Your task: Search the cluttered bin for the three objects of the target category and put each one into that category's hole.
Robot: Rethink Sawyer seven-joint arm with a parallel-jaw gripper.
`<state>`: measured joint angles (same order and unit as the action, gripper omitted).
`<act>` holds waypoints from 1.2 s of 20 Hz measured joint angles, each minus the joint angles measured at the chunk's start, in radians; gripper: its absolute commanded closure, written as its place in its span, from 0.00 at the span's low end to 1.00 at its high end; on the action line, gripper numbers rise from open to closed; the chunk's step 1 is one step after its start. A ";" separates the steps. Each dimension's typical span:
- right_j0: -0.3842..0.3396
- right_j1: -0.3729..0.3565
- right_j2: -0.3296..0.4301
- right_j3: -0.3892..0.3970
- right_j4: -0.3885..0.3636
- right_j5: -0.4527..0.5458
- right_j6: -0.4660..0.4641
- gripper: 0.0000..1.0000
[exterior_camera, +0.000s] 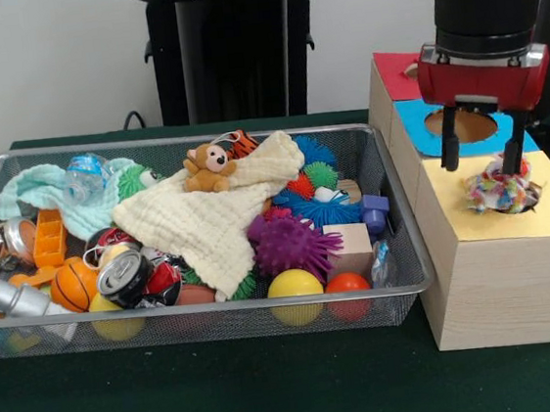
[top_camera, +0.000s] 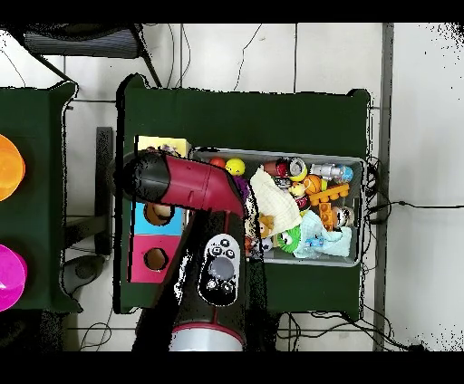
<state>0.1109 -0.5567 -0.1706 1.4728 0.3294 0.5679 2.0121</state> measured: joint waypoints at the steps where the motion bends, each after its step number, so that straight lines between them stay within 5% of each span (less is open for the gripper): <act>1: 0.000 -0.008 0.000 0.000 0.000 0.024 0.000 0.00; 5: 0.000 -0.044 0.000 0.000 0.000 0.111 0.000 0.00; 14: 0.000 -0.089 0.000 0.000 0.000 0.126 0.000 0.00; 15: 0.000 -0.094 0.000 0.000 0.000 0.125 0.000 1.00; 24: 0.000 -0.096 0.000 0.000 -0.002 0.070 0.000 1.00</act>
<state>0.1109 -0.6523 -0.1708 1.4729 0.3273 0.6381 2.0121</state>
